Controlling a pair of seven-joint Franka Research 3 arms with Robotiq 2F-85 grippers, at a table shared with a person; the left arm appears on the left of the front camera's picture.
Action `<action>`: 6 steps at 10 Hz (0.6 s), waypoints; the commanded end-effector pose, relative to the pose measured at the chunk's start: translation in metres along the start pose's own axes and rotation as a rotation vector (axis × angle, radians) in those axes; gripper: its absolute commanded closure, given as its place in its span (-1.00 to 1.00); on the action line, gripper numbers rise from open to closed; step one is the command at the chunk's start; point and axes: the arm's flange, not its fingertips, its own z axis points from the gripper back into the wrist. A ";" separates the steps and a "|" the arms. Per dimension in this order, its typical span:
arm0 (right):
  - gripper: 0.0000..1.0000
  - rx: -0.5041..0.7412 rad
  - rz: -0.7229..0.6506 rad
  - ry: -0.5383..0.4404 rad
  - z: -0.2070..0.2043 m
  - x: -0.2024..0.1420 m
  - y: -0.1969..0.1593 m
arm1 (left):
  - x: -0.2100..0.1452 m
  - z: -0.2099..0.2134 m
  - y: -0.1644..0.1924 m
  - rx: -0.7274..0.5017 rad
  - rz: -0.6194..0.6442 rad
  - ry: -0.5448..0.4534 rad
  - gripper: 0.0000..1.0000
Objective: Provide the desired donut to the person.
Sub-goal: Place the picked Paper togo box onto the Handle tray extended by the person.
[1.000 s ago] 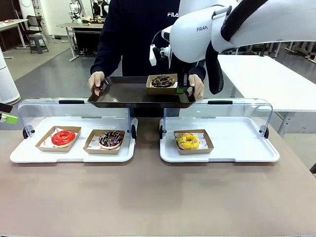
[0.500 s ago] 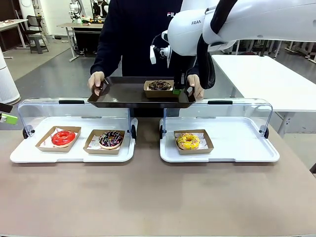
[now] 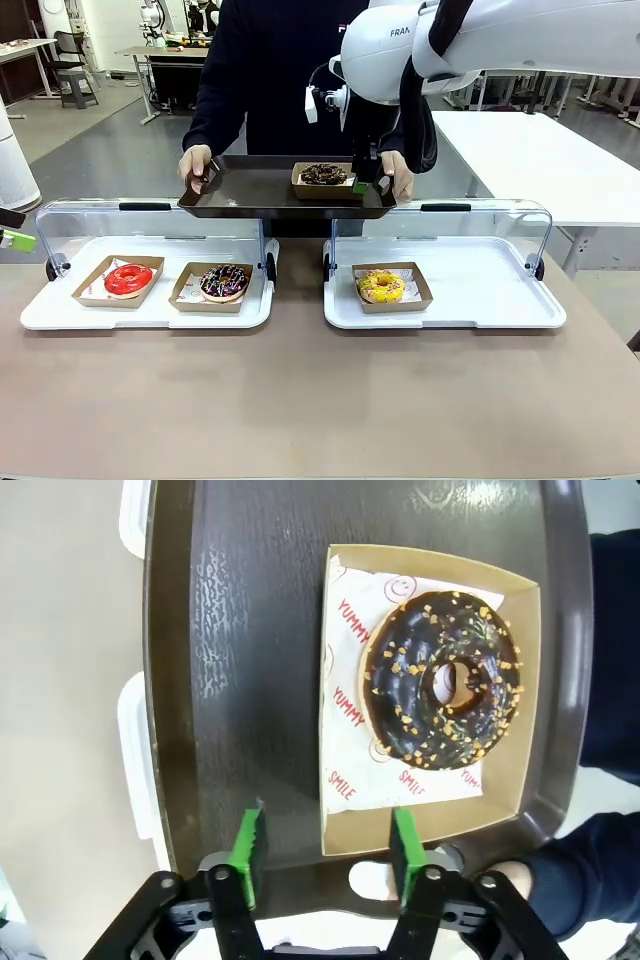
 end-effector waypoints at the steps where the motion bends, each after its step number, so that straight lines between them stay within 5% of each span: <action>1: -1.00 0.034 0.014 -0.023 0.003 -0.002 -0.003 | -0.003 0.000 0.002 -0.005 -0.014 -0.016 -1.00; 6: -1.00 0.081 0.029 -0.005 0.003 0.002 -0.003 | -0.003 0.000 0.002 -0.005 -0.014 -0.016 -1.00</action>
